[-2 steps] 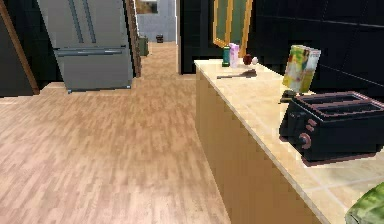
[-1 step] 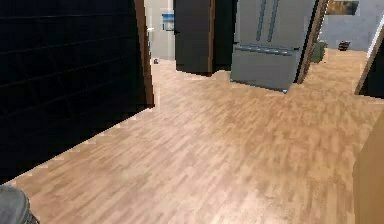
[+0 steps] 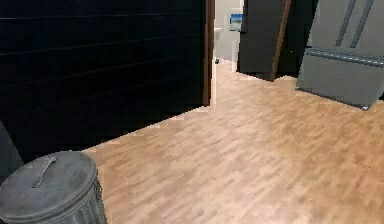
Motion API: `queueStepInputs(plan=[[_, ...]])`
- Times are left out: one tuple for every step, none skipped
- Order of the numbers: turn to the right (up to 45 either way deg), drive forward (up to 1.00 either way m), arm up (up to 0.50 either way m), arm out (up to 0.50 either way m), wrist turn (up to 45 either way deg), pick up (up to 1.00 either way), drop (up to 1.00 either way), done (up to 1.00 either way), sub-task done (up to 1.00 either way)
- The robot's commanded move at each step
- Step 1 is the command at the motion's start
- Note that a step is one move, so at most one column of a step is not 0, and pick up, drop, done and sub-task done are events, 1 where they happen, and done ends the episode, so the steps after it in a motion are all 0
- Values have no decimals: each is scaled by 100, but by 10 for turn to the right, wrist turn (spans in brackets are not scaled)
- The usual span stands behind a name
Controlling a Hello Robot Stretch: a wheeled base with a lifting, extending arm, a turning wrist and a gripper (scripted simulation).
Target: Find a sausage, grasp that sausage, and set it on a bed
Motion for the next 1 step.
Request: queueStepInputs(plan=[[0, 5, 0, 0, 0, 0, 0, 0, 0]])
